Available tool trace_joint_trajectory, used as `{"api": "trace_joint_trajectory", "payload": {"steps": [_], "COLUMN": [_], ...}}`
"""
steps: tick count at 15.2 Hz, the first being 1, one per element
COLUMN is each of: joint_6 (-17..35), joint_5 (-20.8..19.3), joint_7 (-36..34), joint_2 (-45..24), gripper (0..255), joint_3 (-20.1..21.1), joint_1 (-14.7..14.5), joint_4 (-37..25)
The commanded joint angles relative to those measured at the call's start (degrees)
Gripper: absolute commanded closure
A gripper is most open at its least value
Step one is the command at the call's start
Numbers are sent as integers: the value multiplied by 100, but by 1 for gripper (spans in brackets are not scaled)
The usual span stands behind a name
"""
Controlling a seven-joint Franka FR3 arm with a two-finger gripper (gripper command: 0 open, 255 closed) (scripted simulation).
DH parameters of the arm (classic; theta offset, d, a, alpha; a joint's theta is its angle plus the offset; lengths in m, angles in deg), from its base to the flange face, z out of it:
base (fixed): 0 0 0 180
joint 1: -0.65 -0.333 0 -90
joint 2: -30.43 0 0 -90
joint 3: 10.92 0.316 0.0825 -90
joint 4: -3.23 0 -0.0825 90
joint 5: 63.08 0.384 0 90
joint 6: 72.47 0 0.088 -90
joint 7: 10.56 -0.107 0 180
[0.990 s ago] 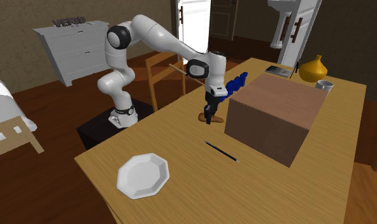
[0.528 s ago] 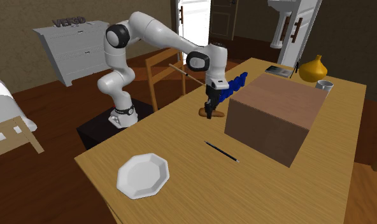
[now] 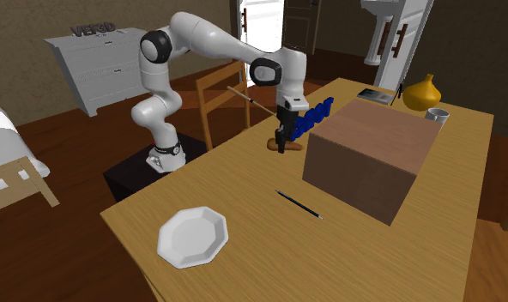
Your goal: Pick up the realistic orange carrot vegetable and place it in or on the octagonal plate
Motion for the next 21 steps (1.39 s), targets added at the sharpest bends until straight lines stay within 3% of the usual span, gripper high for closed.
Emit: {"api": "trace_joint_trajectory", "payload": {"steps": [1,11,21], "joint_6": [44,440,656], "joint_5": [31,174,336], "joint_7": [195,1476,2830], "joint_2": [129,623,590], "gripper": [255,255,255], "joint_3": [-72,-608,-1192], "joint_1": [123,870,1596], "joint_4": [143,842,852]}}
